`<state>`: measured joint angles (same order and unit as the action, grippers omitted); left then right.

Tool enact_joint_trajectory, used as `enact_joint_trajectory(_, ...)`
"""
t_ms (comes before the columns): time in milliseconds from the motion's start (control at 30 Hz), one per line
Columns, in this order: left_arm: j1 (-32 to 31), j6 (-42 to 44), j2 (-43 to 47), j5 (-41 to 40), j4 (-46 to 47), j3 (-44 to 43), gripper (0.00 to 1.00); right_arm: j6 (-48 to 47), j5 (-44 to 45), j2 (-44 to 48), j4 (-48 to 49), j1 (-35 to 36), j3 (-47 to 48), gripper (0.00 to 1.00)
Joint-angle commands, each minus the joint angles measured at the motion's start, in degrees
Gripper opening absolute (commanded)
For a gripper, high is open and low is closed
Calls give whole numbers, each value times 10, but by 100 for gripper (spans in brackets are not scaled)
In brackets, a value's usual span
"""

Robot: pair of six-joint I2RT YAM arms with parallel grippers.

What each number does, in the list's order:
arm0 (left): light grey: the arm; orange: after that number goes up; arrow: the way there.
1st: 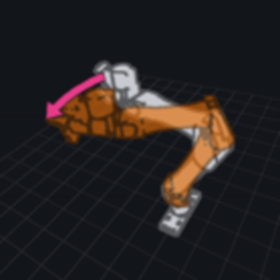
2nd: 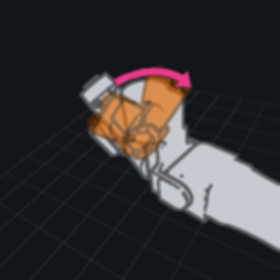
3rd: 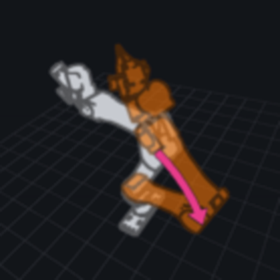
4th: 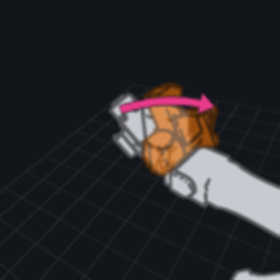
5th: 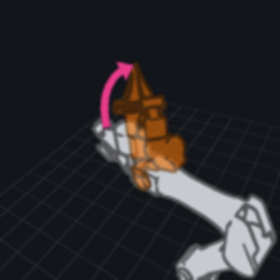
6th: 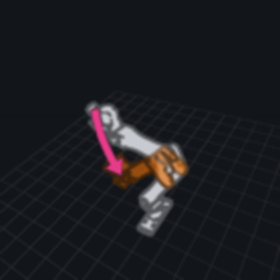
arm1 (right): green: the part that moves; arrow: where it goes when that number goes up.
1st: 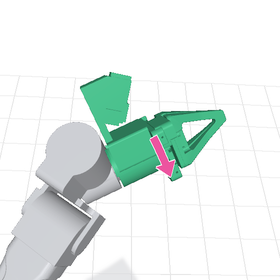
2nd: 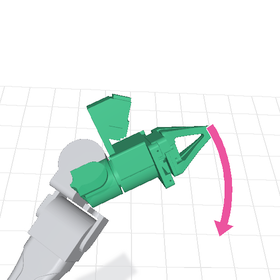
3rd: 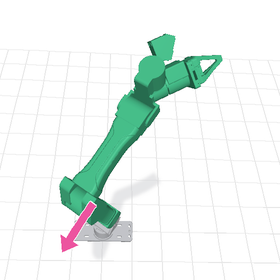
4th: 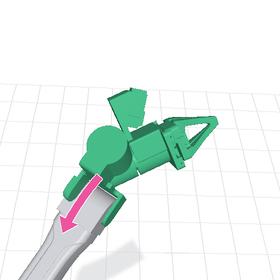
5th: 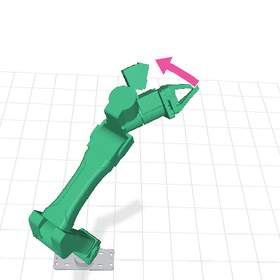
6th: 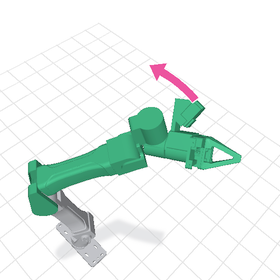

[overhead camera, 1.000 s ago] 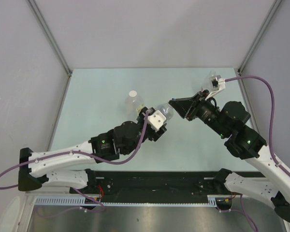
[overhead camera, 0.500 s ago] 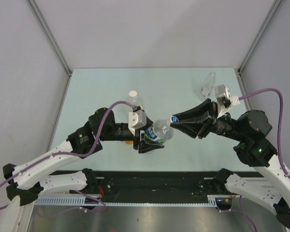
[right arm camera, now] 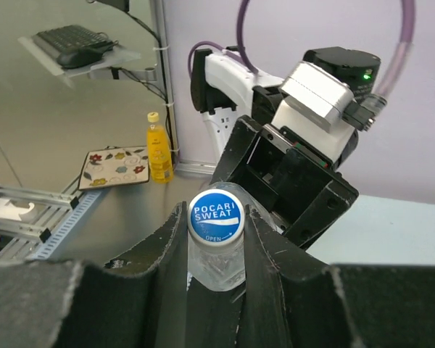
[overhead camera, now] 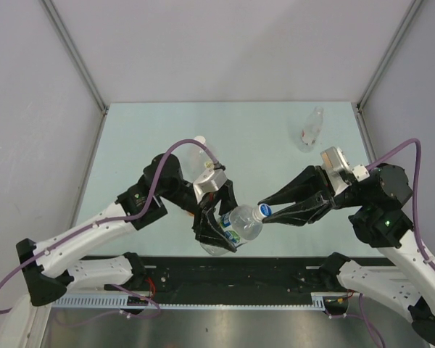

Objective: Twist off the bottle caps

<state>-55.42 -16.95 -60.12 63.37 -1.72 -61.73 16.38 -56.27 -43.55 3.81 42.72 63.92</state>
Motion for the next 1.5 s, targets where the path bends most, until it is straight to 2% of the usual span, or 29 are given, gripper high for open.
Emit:
enact_joint_trajectory(0,8,-76,15,87,198,-1,0,-11,-103,0,-18,-4,-7,0)
enact_joint_trajectory(200,8,-94,11,99,215,5,0,3,-144,-3,12,-9,-7,0)
enact_joint_trajectory(333,8,-138,6,111,281,14,0,13,-164,-5,28,-10,-6,0)
enact_joint_trajectory(433,8,-149,5,112,294,20,0,17,-172,-8,37,-10,-6,0)
enact_joint_trajectory(500,8,-125,5,107,274,14,0,19,-172,-10,37,-13,-7,0)
enact_joint_trajectory(633,9,-40,11,86,142,-10,0,21,-165,-7,33,-24,-7,0)
enact_joint_trajectory(767,8,-17,16,76,116,-15,0,29,-149,-3,30,-34,-7,0)
enact_joint_trajectory(867,8,-12,14,71,109,-15,0,37,-140,-3,30,-38,-7,11)
enact_joint_trajectory(1133,8,5,18,55,90,-17,0,42,-125,-1,28,-43,-7,22)
enact_joint_trajectory(1300,8,10,16,47,85,-17,0,44,-120,0,29,-46,-7,21)
enact_joint_trajectory(1400,8,12,17,45,83,-16,0,45,-121,0,30,-46,-7,13)
enact_joint_trajectory(1467,8,20,18,44,76,-17,0,44,-116,0,30,-47,-7,4)
